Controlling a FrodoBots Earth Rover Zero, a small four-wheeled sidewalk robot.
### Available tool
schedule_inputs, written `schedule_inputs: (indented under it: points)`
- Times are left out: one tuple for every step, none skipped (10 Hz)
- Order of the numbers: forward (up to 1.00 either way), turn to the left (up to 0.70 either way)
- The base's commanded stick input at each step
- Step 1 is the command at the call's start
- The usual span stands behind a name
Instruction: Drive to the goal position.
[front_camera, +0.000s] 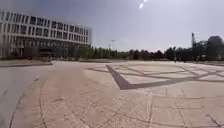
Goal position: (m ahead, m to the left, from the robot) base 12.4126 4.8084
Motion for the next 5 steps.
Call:
schedule_inputs:
  points:
    - [1.0, 0.35]
    - [1.0, 0.37]
    - [1.0, 0.08]
    - [1.0, 0.0]
    - [1.0, 0.0]
